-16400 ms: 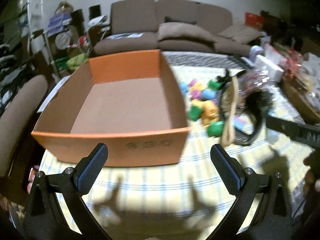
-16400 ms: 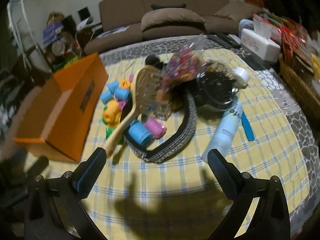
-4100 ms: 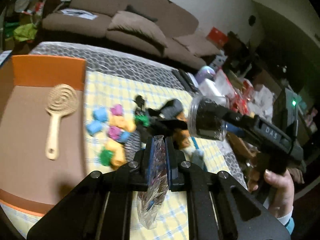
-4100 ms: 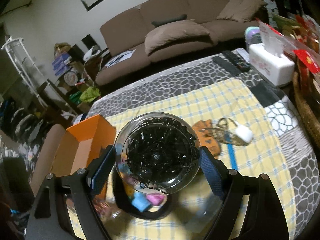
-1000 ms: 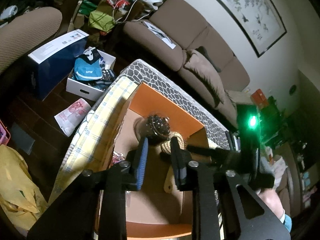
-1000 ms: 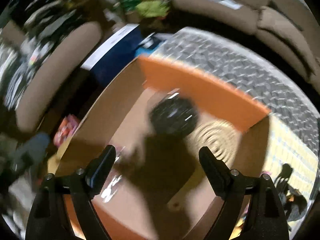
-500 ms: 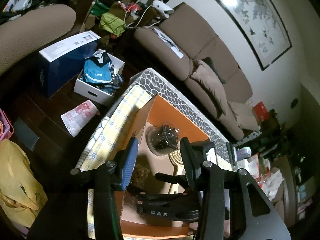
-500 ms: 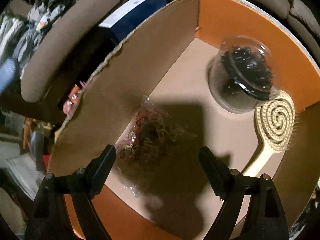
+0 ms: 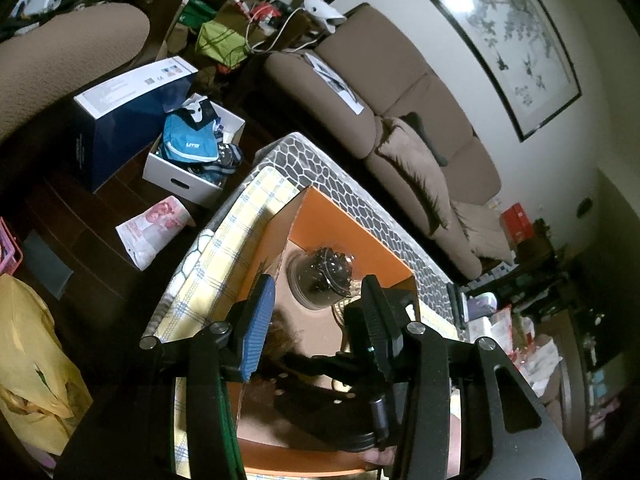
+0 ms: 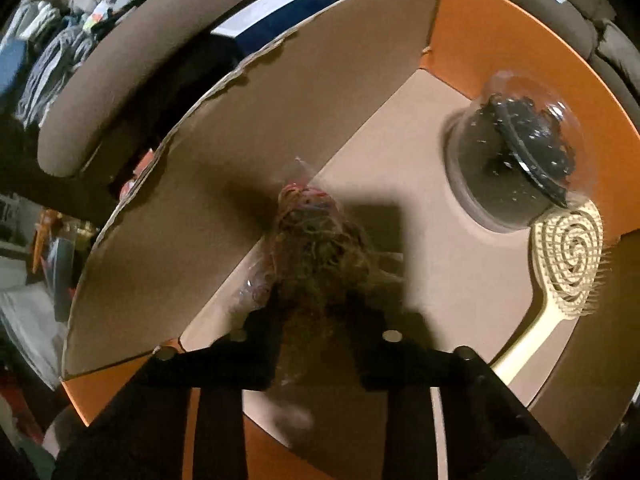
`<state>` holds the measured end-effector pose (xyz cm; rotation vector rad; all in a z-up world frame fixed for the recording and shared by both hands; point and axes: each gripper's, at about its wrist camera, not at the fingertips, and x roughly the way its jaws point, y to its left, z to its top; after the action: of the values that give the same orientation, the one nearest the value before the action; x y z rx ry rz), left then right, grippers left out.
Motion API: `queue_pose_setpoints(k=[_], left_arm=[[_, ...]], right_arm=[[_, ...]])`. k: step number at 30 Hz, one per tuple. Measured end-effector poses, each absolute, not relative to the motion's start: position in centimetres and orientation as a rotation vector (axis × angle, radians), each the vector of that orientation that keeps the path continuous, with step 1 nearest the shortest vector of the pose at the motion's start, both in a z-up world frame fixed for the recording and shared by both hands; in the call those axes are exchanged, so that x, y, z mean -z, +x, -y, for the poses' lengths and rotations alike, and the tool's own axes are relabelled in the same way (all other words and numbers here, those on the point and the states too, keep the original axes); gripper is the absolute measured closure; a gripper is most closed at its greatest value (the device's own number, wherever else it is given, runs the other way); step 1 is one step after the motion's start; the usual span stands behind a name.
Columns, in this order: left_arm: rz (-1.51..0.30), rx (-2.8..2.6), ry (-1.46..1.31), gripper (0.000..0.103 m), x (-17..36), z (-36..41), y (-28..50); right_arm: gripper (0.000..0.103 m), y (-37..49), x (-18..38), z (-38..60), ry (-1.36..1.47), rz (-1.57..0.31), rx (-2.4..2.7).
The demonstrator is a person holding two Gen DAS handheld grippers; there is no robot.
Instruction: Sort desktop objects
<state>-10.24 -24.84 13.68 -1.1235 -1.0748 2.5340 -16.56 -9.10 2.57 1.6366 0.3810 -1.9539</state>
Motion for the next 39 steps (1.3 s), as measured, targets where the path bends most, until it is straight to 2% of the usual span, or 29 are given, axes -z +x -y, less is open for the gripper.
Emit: queue_pose_setpoints(k=[2, 13, 18, 24, 25, 26, 28, 31, 39], left_arm=[[1.074, -2.533, -1.121, 0.062, -13.7, 24.8, -10.2], [1.062, -2.528, -1.126, 0.062, -13.7, 24.2, -10.1], [1.058, -2.527, -1.133, 0.062, -13.6, 23.8, -10.3], [1.047, -2.523, -1.144, 0.062, -13.5, 23.5, -10.5], [1.045, -2.523, -1.145, 0.062, -13.5, 23.5, -10.6], [1.043, -2.523, -1.146, 0.062, -13.5, 23.4, -10.6], [1.041, -2.524, -1.148, 0.061, -13.4, 23.5, -10.6], [1.044, -2.522, -1.150, 0.061, -13.4, 23.5, -10.6], [1.042, -2.528, -1.147, 0.059, -13.6, 23.6, -10.6]], right_arm=[[0.083, -16.8, -3.1, 8.2, 1.631, -0.341, 1.979], [0.083, -20.9, -9.9, 5.3, 1.535, -0.168, 2.172], [0.082, -23.9, -11.0, 6.8, 1.538, -0.207, 2.240], [0.074, -26.7, -9.2, 8.7, 1.599, -0.324, 2.291], [0.068, -27.0, -9.1, 8.7, 1.597, -0.321, 2.302], [0.058, -27.2, -9.1, 8.5, 1.594, -0.312, 2.320], [0.048, -27.4, -9.4, 8.1, 1.586, -0.276, 2.342], [0.048, -27.3, -10.1, 7.6, 1.555, -0.214, 2.339], [0.048, -27.0, -10.4, 7.2, 1.530, -0.229, 2.378]])
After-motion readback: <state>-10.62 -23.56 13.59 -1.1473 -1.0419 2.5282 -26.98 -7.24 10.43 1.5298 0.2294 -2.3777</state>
